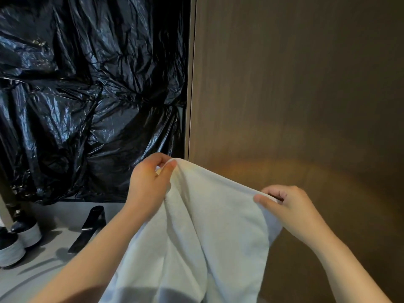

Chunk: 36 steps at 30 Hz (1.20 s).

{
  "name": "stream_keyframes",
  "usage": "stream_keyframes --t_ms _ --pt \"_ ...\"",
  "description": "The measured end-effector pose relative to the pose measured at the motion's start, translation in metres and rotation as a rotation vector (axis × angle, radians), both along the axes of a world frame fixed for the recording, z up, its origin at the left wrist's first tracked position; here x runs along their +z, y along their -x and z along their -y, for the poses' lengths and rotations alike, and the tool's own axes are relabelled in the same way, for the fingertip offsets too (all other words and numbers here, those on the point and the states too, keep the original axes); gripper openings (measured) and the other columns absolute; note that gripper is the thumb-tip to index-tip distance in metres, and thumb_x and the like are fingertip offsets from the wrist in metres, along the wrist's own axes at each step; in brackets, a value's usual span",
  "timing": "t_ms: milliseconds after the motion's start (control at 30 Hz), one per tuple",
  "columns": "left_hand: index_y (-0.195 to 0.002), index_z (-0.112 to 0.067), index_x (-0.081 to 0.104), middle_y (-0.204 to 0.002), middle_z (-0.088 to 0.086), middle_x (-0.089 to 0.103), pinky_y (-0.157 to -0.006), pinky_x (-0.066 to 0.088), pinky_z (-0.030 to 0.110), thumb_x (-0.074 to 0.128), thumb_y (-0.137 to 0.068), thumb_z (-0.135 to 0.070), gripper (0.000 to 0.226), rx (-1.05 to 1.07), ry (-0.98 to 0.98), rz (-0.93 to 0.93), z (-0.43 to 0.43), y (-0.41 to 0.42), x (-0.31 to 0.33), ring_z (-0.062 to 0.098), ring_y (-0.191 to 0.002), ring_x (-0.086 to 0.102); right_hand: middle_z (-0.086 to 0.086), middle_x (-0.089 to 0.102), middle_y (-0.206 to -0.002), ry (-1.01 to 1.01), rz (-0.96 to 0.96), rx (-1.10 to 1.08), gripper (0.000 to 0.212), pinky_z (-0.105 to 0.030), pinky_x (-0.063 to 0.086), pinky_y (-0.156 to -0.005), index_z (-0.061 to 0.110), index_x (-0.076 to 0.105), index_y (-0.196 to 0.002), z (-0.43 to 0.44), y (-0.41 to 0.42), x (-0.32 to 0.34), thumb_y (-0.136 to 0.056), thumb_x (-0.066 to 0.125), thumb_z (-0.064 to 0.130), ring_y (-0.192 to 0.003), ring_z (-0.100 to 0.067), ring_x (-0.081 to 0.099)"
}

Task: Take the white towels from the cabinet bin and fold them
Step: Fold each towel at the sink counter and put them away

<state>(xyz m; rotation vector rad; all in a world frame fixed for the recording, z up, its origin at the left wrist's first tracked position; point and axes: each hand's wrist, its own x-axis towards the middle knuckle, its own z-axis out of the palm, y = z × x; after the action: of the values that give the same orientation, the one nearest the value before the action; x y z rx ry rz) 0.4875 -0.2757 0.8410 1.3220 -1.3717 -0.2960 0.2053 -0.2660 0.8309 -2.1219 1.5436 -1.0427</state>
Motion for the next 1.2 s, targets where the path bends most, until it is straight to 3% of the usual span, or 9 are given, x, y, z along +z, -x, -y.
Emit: stream_keyframes --t_ms 167,333,467,567,700,833,900,1067,1200 --pt "-0.087 -0.023 0.063 -0.083 -0.013 0.062 -0.065 0.04 0.015 0.054 -0.096 -0.026 0.013 -0.002 -0.091 0.146 0.008 0.008 -0.007 0.002 -0.081 0.057 0.015 0.062 -0.063 0.071 0.234 0.044 0.011 -0.014 0.04 -0.053 0.031 0.07 -0.093 -0.008 -0.005 0.009 -0.09 0.066 0.022 -0.058 -0.005 0.055" --pt "-0.114 -0.029 0.059 -0.113 -0.006 0.058 -0.069 0.035 0.007 0.066 -0.089 -0.027 0.027 -0.051 -0.18 0.111 0.015 0.021 -0.014 -0.001 -0.09 0.053 -0.005 0.044 -0.06 -0.05 0.578 0.186 0.019 -0.021 0.026 -0.049 0.026 0.069 -0.095 -0.011 -0.026 0.014 -0.095 0.059 0.01 -0.056 -0.016 0.033" --pt "-0.121 -0.028 0.049 -0.107 -0.01 0.054 -0.063 0.039 0.013 0.074 -0.082 -0.035 0.047 -0.043 -0.343 -0.118 0.004 0.031 -0.012 -0.001 -0.082 0.052 -0.001 0.069 -0.083 -0.124 0.636 0.163 0.024 -0.024 0.044 -0.068 0.024 0.077 -0.089 -0.006 -0.044 0.014 -0.095 0.059 0.009 -0.074 -0.017 0.057" --pt "-0.102 -0.003 0.064 -0.093 0.01 0.07 -0.07 0.055 0.036 0.079 -0.077 -0.033 0.042 -0.181 -0.47 -0.47 -0.001 0.024 -0.022 0.025 -0.083 0.067 0.001 0.076 -0.093 -0.298 0.757 0.26 0.019 -0.023 0.055 -0.068 0.021 0.075 -0.1 -0.005 -0.049 0.015 -0.092 0.062 0.01 -0.083 -0.014 0.069" --pt "-0.09 0.002 0.071 -0.087 0.021 0.073 -0.072 0.056 0.037 0.069 -0.087 -0.015 0.018 -0.29 -0.52 -0.599 -0.014 0.015 -0.017 0.032 -0.079 0.07 0.005 0.076 -0.101 -0.327 0.654 0.355 0.034 -0.022 0.056 -0.076 0.02 0.066 -0.116 -0.007 -0.049 0.014 -0.085 0.07 0.006 -0.095 -0.01 0.071" --pt "-0.1 0.004 0.065 -0.087 0.018 0.074 -0.064 0.058 0.028 0.064 -0.09 -0.012 0.019 -0.321 -0.527 -0.537 -0.017 0.013 -0.007 0.025 -0.079 0.073 0.018 0.068 -0.071 0.075 0.146 0.115 0.004 -0.013 0.047 -0.064 0.031 0.072 -0.081 -0.003 -0.049 0.017 -0.084 0.072 0.033 -0.072 -0.004 0.065" --pt "-0.104 0.004 0.063 -0.089 0.015 0.075 -0.061 0.057 0.023 0.058 -0.094 -0.01 0.018 -0.377 -0.535 -0.578 -0.019 0.015 -0.002 0.022 -0.082 0.074 0.014 0.063 -0.068 0.188 0.031 0.102 0.018 -0.014 0.043 -0.06 0.031 0.067 -0.07 0.0 -0.047 0.015 -0.086 0.068 0.04 -0.069 -0.006 0.06" --pt "-0.108 0.005 0.063 -0.094 0.015 0.074 -0.067 0.058 0.023 0.052 -0.097 -0.008 0.02 -0.468 -0.42 -0.73 -0.025 0.022 0.009 0.022 -0.088 0.073 0.016 0.058 -0.088 0.19 0.234 0.262 0.019 -0.008 0.042 -0.076 0.026 0.068 -0.072 -0.008 -0.049 0.026 -0.09 0.065 0.03 -0.091 -0.004 0.058" --pt "-0.104 -0.001 0.064 -0.092 0.015 0.074 -0.07 0.059 0.026 0.055 -0.095 -0.011 0.017 -0.464 -0.274 -0.581 -0.028 0.027 0.024 0.026 -0.089 0.072 0.016 0.06 -0.067 0.123 0.464 0.523 0.02 -0.009 0.043 -0.061 0.031 0.064 -0.07 -0.019 -0.062 0.041 -0.089 0.062 0.037 -0.066 -0.003 0.058"
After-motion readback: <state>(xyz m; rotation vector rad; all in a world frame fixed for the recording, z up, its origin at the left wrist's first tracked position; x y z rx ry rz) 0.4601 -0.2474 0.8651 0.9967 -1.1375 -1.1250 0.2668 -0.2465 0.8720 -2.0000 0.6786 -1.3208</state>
